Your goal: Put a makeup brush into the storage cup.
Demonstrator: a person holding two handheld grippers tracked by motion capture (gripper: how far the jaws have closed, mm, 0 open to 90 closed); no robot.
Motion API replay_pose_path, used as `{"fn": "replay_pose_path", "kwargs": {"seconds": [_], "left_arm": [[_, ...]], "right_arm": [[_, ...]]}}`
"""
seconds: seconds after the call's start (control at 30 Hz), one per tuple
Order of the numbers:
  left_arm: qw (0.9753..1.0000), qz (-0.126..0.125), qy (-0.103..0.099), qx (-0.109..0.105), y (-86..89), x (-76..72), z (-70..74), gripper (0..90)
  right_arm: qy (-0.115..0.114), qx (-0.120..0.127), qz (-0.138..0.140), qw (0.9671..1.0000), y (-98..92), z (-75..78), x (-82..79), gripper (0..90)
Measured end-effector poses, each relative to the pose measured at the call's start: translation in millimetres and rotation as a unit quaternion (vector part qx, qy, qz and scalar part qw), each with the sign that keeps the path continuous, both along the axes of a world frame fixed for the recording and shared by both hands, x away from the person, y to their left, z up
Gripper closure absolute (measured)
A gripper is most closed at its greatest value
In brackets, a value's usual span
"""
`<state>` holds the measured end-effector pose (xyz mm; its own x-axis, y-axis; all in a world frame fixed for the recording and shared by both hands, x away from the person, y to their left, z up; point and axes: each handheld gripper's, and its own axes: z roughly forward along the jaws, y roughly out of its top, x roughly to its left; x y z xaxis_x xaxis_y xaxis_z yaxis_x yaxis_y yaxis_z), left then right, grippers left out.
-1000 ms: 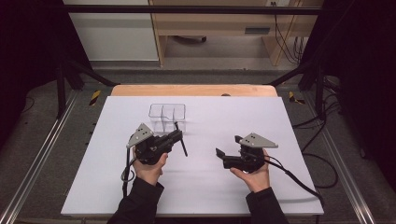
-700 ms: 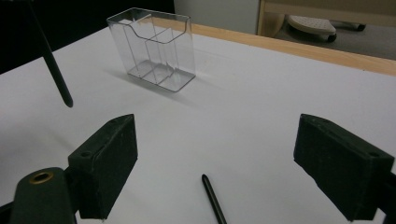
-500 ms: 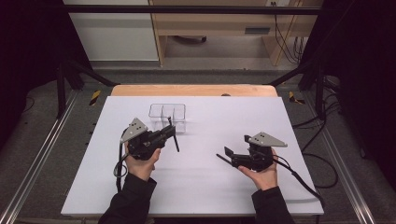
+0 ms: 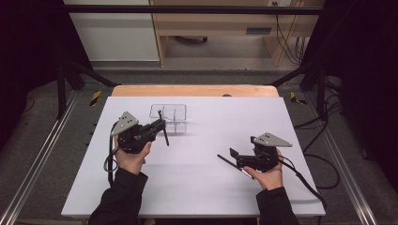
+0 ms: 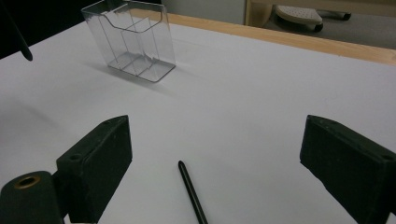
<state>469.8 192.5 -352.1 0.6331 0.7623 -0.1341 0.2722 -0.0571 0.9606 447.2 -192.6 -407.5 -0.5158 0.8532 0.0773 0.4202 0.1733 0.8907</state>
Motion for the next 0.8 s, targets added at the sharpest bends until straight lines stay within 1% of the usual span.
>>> {"fn": "replay_pose_path", "kwargs": {"seconds": [0.07,0.2,0.33,0.8], "left_arm": [[1.0000,0.001,0.001,0.001,1.0,1.8,1.6,83.4],[1.0000,0.003,0.001,0.006,0.9,5.0,3.6,83.4],[1.0000,0.004,0.001,0.006,1.2,8.2,6.2,83.4],[0.9997,0.013,-0.005,0.018,-1.5,23.7,18.4,83.3]], "right_arm": [[0.002,-0.003,-0.005,1.0000,-1.8,-0.3,0.3,8.6],[0.000,-0.011,-0.007,0.9999,-3.6,0.0,0.3,8.0],[-0.001,-0.015,-0.011,0.9998,-4.9,0.7,0.0,7.3],[-0.001,-0.010,-0.020,0.9998,-11.8,1.4,0.1,7.1]]}}
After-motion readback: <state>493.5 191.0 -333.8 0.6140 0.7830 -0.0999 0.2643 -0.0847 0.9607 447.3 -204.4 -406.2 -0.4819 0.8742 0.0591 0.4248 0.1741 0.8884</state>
